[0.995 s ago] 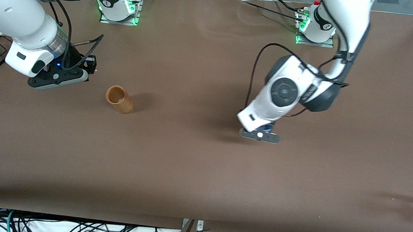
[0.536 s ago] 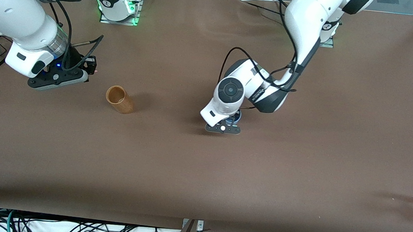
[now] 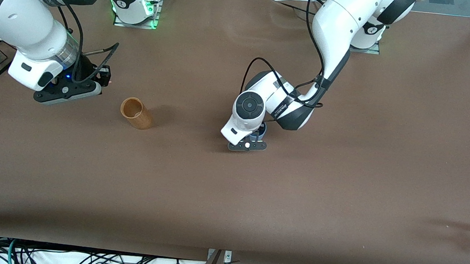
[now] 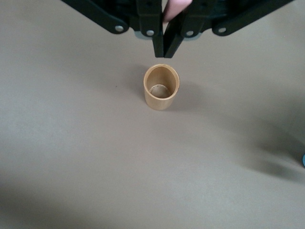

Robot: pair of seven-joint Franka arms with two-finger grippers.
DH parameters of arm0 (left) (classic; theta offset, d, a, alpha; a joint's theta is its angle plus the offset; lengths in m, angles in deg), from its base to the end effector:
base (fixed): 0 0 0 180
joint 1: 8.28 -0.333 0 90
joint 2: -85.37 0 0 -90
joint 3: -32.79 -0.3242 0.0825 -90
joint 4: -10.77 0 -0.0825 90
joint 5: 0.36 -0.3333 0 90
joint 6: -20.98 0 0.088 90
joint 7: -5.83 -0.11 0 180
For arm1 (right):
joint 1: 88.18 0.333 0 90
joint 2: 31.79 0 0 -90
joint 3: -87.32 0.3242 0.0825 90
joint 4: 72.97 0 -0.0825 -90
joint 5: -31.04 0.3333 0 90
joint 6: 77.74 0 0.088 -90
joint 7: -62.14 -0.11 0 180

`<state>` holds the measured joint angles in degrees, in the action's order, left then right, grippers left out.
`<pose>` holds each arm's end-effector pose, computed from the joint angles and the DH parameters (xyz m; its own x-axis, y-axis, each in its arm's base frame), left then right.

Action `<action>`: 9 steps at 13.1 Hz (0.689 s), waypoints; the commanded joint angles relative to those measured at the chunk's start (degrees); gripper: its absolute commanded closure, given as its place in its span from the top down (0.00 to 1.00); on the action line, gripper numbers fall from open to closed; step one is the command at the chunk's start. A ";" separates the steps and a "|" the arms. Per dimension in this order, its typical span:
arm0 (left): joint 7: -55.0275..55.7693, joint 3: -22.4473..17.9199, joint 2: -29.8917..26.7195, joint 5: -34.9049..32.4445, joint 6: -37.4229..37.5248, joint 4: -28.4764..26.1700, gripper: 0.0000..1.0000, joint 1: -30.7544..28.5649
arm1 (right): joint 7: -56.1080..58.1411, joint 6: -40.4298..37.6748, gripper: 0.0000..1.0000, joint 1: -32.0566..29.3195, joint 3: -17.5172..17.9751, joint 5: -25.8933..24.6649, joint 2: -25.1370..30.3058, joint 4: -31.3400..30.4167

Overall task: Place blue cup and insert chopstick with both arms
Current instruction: 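Carry the blue cup with the left gripper to the table middle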

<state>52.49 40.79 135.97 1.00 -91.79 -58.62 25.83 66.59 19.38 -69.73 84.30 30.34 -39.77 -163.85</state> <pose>0.5418 -0.4537 0.2637 0.9755 0.1316 -0.1763 0.1336 -0.9910 -0.0004 0.5332 0.1479 0.5603 0.9393 0.3416 -0.0316 0.3422 -0.9395 0.0170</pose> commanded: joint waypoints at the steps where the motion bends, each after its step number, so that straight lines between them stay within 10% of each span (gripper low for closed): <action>1: 0.28 -0.44 0.91 1.80 0.80 2.42 1.00 0.08 | -0.41 0.18 0.00 -0.08 0.12 -0.53 0.07 0.18; 9: -0.60 -0.61 -5.75 8.40 14.14 8.39 1.00 -4.65 | -5.86 3.78 0.00 3.25 0.30 2.20 -1.69 0.44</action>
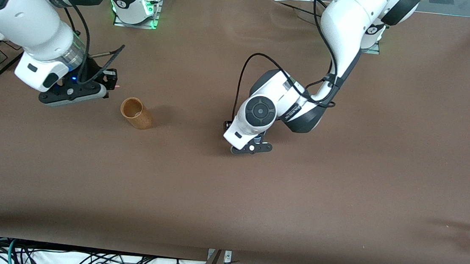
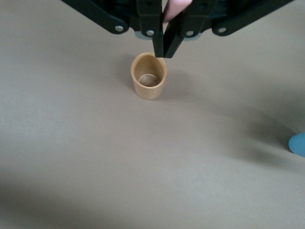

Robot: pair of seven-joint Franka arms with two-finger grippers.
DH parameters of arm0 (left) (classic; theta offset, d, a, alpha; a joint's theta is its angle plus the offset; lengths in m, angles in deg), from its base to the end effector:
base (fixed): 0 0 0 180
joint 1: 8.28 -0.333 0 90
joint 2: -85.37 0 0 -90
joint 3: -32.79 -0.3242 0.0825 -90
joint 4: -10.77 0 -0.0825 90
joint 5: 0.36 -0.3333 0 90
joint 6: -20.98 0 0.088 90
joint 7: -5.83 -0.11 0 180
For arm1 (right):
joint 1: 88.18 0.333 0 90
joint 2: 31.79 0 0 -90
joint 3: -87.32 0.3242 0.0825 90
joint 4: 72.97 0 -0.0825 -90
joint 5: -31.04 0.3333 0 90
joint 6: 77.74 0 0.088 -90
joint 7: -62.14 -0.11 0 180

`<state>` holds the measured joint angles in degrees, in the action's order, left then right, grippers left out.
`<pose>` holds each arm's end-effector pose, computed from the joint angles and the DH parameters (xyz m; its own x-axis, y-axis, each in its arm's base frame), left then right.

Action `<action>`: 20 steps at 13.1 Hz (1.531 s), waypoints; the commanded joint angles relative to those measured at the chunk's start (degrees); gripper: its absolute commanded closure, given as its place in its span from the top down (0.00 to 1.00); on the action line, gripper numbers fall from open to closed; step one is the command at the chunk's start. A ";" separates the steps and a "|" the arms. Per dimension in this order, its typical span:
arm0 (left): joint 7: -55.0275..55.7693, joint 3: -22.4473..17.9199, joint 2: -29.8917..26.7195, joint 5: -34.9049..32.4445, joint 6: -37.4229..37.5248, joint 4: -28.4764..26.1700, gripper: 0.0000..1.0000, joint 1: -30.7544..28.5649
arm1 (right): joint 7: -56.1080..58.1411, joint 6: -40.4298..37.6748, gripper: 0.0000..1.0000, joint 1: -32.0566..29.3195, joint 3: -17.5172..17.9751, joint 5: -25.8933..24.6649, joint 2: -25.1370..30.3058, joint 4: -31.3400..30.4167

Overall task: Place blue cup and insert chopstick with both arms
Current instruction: 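Release the blue cup with the left gripper while the right gripper brings the chopstick over, then lower the chopstick into the blue cup with the right gripper while the left gripper withdraws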

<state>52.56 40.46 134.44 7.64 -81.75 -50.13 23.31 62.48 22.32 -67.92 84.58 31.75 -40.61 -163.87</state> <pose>0.5657 -0.4361 0.3318 0.9478 0.1926 -0.2540 0.2157 -0.9742 0.0660 0.5353 0.1722 0.5564 0.9523 0.3052 0.0061 0.3052 -0.9523 -0.0048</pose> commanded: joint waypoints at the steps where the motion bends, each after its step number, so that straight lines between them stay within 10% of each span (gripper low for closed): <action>1: -0.76 -0.29 -6.25 1.40 5.69 -0.18 1.00 -3.89 | -2.70 2.23 0.00 2.32 0.01 1.22 -1.20 0.46; 5: -10.85 -0.46 -16.87 1.40 9.39 -4.55 1.00 -12.05 | -13.58 11.70 0.00 8.29 0.01 4.83 -7.24 2.20; 12: -35.26 -0.55 -29.20 -5.53 21.51 -8.52 1.00 -28.32 | -37.66 26.14 0.00 19.63 0.01 4.83 -27.63 22.49; 20: -43.30 -0.55 -42.46 -8.62 21.09 -23.10 1.00 -35.10 | -46.12 29.84 0.00 23.86 -0.34 4.04 -32.75 24.45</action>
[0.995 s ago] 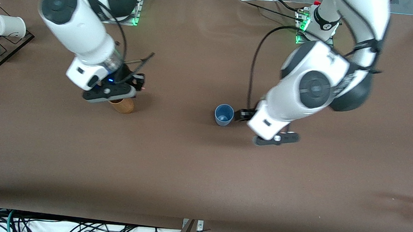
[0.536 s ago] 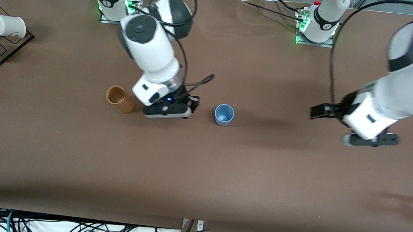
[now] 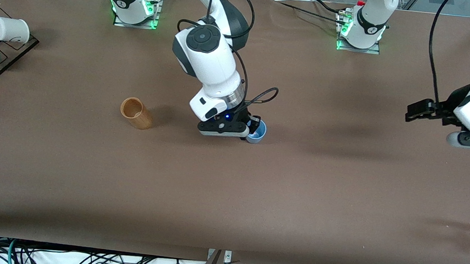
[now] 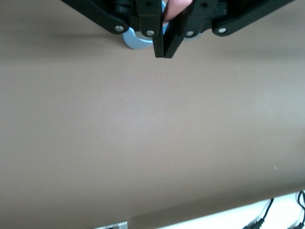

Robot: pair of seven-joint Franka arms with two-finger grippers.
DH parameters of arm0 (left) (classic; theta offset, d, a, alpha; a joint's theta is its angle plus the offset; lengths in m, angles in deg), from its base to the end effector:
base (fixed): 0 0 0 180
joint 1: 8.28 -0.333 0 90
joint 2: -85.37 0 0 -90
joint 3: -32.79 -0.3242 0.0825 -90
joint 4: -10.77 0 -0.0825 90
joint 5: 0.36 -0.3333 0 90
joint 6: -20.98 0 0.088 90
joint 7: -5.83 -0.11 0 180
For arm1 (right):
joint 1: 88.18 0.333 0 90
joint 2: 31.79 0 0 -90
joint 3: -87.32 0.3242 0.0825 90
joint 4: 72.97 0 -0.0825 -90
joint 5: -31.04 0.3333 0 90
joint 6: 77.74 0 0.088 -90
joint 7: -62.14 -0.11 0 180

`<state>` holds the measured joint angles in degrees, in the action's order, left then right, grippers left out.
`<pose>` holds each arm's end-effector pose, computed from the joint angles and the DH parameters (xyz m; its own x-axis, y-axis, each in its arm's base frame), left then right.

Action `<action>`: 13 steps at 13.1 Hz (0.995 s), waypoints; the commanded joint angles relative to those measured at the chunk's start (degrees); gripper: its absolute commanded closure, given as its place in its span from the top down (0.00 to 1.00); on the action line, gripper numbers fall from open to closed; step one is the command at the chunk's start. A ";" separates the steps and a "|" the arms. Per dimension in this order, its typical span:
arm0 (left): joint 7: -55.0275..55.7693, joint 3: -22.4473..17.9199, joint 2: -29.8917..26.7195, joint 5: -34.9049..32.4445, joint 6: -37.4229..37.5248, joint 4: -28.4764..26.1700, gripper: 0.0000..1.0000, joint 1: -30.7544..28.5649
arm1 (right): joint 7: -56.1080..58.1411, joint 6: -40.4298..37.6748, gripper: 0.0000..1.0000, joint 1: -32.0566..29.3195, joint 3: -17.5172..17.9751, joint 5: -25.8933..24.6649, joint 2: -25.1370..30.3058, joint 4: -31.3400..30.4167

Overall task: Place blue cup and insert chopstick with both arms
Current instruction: 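Lower the chopstick into the blue cup with the right gripper while the left gripper withdraws, then open the right gripper and draw it back from the blue cup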

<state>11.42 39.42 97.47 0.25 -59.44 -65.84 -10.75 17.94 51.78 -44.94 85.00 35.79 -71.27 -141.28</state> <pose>0.5498 -0.0334 0.6019 0.9891 0.0230 -0.1454 0.0263 -0.9994 0.0208 0.5474 0.4902 0.4382 0.9667 -0.1161 0.2280 -0.0448 -0.9542 -0.2959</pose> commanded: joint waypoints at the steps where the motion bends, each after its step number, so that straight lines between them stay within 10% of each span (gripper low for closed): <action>1: -3.11 0.14 -5.77 -1.23 -1.31 -7.76 1.00 -1.05 | -3.33 0.39 0.00 1.32 -0.75 -0.09 -2.18 1.26; 6: -5.58 -1.01 -10.08 -0.35 -8.17 -16.21 1.00 -1.05 | -5.19 0.30 0.00 3.00 -0.84 -3.42 -2.27 -1.47; 7: -5.49 -1.01 -9.29 -0.26 -8.17 -15.42 1.00 -1.05 | -5.63 0.30 0.09 3.00 -0.84 -4.83 -2.96 -1.56; 10: -5.32 -0.92 -8.15 -0.18 -8.08 -14.62 1.00 -0.96 | -7.83 0.04 1.00 3.44 -0.84 -7.04 -3.41 -1.39; 13: -5.49 -0.83 -6.91 -0.18 -8.17 -12.87 1.00 -0.78 | -8.18 -7.83 1.00 3.17 -1.19 -6.77 -0.87 -0.60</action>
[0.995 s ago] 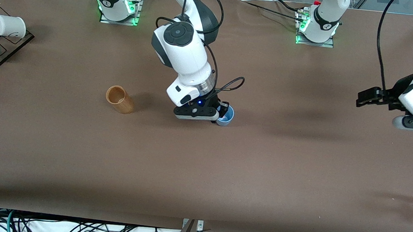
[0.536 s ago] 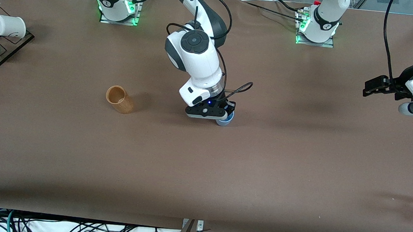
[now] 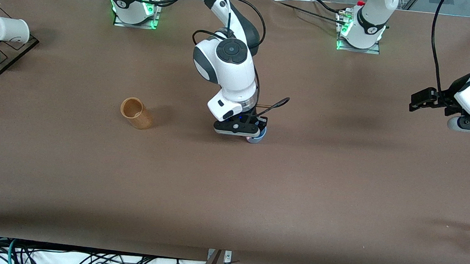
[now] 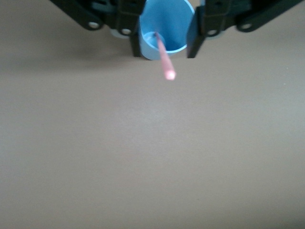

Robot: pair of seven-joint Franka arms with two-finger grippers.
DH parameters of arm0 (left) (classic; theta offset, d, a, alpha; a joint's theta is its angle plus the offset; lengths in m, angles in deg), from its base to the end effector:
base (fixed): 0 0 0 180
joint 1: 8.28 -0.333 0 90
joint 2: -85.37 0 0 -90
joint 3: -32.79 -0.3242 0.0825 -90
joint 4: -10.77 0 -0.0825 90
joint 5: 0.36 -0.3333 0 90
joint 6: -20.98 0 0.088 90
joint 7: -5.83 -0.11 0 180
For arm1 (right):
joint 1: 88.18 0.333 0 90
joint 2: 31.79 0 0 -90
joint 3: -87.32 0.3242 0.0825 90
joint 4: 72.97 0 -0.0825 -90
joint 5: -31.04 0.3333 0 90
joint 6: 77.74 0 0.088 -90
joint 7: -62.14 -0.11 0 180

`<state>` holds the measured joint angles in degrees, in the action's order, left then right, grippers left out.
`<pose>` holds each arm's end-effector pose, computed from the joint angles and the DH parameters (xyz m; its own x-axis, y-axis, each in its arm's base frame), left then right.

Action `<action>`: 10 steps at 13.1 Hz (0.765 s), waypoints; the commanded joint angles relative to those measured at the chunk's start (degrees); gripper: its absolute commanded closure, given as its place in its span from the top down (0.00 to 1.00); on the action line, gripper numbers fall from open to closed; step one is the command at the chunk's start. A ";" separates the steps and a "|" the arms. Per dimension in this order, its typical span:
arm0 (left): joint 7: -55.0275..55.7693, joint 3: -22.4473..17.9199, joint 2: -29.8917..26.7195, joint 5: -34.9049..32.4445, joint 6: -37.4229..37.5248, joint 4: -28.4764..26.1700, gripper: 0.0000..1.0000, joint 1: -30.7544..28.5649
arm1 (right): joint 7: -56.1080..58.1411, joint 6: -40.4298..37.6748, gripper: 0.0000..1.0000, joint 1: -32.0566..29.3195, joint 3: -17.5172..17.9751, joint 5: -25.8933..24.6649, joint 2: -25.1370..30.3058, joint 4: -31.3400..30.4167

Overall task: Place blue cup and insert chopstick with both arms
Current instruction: 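Open the right gripper and draw it back from the blue cup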

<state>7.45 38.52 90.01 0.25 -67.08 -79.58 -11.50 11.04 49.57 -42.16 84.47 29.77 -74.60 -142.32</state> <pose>0.5212 -0.0219 0.5831 0.9926 -0.0162 -0.1207 -0.0145 -0.9998 0.0153 0.5282 0.5101 0.3827 0.9705 -0.1247 0.2063 -0.0901 -0.9815 -0.1692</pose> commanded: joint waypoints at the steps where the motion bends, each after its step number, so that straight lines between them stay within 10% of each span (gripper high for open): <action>1: -1.44 0.33 0.55 -0.18 -0.53 1.06 1.00 0.32 | -0.94 -10.45 1.00 0.30 -0.84 -0.92 4.04 1.40; 10: -1.53 0.60 1.43 -0.18 -0.53 1.67 1.00 0.85 | 29.35 -37.02 1.00 -9.80 -8.47 0.12 19.50 0.45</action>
<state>7.18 39.06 90.80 0.26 -67.77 -79.35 -10.73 33.49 16.70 -51.06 77.88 28.93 -59.82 -139.63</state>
